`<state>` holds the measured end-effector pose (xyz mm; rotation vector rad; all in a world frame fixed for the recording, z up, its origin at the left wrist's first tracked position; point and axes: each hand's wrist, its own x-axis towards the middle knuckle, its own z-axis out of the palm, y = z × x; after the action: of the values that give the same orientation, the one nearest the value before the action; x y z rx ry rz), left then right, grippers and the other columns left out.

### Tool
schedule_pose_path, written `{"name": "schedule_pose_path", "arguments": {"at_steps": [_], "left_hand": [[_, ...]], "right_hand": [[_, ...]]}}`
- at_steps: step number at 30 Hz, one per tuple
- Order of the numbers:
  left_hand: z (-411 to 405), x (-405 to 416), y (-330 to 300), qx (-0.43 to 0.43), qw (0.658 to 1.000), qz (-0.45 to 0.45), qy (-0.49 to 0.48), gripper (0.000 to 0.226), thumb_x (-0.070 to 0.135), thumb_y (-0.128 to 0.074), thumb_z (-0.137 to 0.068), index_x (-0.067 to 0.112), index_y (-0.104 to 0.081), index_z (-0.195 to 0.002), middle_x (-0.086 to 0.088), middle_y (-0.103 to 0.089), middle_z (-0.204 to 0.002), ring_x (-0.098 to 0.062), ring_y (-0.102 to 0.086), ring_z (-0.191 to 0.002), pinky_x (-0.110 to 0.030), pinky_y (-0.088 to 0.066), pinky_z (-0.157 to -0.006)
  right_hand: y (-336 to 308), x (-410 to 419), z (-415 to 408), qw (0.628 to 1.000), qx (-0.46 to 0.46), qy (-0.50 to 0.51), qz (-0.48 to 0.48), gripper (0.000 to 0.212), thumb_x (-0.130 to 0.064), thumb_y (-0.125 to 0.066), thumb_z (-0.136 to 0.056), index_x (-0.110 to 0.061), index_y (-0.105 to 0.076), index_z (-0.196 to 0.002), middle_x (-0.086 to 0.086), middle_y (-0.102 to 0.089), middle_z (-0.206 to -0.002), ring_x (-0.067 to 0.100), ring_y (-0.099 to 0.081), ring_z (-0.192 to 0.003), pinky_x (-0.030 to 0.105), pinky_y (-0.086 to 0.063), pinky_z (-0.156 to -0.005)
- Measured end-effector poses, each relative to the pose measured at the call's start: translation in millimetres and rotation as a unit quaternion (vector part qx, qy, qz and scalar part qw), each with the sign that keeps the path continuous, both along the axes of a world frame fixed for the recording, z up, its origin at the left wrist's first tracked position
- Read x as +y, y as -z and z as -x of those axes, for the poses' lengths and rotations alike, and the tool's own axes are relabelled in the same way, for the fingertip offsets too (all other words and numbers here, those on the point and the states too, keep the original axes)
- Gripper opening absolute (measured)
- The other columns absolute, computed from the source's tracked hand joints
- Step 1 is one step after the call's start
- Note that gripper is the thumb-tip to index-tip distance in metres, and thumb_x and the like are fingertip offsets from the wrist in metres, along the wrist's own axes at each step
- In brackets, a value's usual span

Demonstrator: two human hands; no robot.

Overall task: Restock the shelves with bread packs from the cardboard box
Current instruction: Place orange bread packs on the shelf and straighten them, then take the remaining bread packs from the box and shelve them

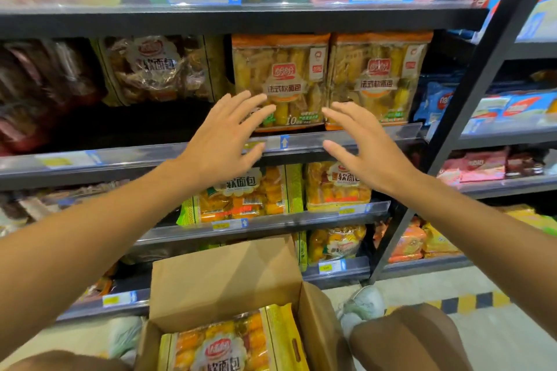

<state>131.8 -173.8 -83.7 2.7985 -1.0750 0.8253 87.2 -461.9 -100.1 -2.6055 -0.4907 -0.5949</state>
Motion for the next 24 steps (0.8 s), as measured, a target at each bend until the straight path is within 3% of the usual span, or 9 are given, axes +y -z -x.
{"name": "schedule_pose_path", "arguments": {"at_steps": [9, 19, 24], "left_hand": [[84, 67, 87, 0.098, 0.993, -0.052, -0.042, 0.064, 0.056, -0.032, -0.1, 0.025, -0.031, -0.156, 0.001, -0.027, -0.163, -0.022, -0.022, -0.151, -0.045, -0.024, -0.122], [141, 130, 212, 0.288, 0.946, -0.07, -0.128, 0.065, 0.055, -0.037, -0.094, 0.021, -0.044, -0.148, -0.008, -0.041, -0.155, -0.036, -0.039, -0.142, -0.05, -0.035, -0.115], [161, 149, 262, 0.369, 0.91, -0.067, -0.18, 0.066, 0.056, -0.041, -0.099, 0.025, -0.028, -0.155, -0.004, -0.024, -0.164, -0.03, -0.021, -0.15, -0.044, -0.022, -0.122]], "right_hand": [[68, 67, 54, 0.993, 0.089, -0.073, 0.021, 0.054, -0.051, -0.051, -0.099, -0.028, -0.047, -0.148, -0.01, -0.039, -0.155, 0.009, -0.026, -0.146, 0.033, -0.025, -0.118], [168, 123, 81, 0.953, 0.285, -0.091, 0.049, 0.055, -0.051, -0.054, -0.097, -0.025, -0.049, -0.145, -0.001, -0.046, -0.152, 0.022, -0.034, -0.143, 0.039, -0.028, -0.118], [211, 136, 85, 0.914, 0.389, -0.075, 0.083, 0.058, -0.046, -0.059, -0.097, -0.023, -0.046, -0.148, 0.001, -0.043, -0.154, 0.023, -0.035, -0.143, 0.037, -0.027, -0.117]]}}
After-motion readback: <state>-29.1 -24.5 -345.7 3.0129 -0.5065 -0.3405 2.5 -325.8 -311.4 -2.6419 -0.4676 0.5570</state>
